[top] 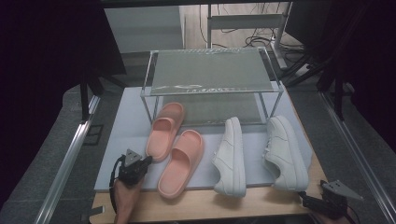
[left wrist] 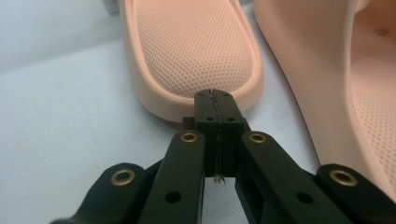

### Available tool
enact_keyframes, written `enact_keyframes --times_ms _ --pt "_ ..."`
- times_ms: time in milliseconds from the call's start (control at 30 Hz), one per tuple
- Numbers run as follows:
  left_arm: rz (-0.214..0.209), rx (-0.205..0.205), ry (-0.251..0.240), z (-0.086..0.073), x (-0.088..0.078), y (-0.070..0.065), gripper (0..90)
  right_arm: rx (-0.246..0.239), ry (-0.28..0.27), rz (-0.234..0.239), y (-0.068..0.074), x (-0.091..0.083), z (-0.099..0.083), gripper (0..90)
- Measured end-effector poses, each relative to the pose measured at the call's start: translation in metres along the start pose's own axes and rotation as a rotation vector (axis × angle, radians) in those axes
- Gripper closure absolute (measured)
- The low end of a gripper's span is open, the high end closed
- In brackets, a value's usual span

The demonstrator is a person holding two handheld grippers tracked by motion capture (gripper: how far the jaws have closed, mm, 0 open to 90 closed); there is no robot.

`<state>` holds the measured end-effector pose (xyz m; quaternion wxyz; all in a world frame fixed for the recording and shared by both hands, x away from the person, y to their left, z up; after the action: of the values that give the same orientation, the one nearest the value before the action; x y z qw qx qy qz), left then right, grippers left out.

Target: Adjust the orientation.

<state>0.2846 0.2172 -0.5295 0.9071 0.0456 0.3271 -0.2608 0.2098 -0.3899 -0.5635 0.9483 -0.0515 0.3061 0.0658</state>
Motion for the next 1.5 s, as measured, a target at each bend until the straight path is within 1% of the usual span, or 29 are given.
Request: enact_keyframes --times_ms 67,200,367,467,733,933,1167,1300,1433,1500 --pt "0.011 0.008 0.005 0.002 0.001 0.001 89.7 -0.001 -0.001 0.000 0.000 0.000 0.000 7.7" --pt "0.020 0.011 0.005 0.006 0.007 0.002 89.7 -0.002 -0.001 0.000 0.000 0.000 0.000 7.7" --pt "0.027 0.002 0.000 0.012 0.014 0.003 89.7 -0.002 -0.001 0.000 0.000 0.000 0.000 7.7" --pt "0.031 0.006 0.002 0.015 0.018 0.002 89.7 -0.003 -0.001 0.000 0.000 0.000 0.000 7.7" --pt "0.034 0.015 -0.005 0.024 0.030 0.001 89.7 -0.004 -0.002 -0.001 0.000 0.000 0.000 7.7" --pt "0.034 0.026 -0.015 0.031 0.036 -0.002 89.7 -0.004 -0.002 -0.001 0.000 0.000 0.000 7.7" --pt "0.032 0.027 -0.028 0.040 0.042 -0.004 89.6 -0.005 -0.003 -0.001 0.000 0.000 0.000 7.7" --pt "0.031 0.032 -0.033 0.046 0.046 -0.004 89.6 -0.004 -0.003 0.000 0.000 0.000 0.000 7.7" --pt "0.032 0.027 -0.051 0.054 0.048 -0.004 89.6 -0.004 -0.003 0.000 0.000 0.000 0.000 7.7" --pt "0.034 0.029 -0.053 0.058 0.050 -0.004 89.7 -0.004 -0.003 0.000 0.000 0.000 0.000 7.7"
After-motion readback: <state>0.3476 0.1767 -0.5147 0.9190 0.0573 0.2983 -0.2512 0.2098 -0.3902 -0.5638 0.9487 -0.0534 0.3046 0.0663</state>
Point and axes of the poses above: each handheld gripper's, and its own axes: x roughly forward along the jaws, z roughly out of its top, y roughly to its left, the point moved 2 cm from there along x, roughly forward along the jaws, and after that the axes turned 6 degrees about -z, right-handed, at the moved point
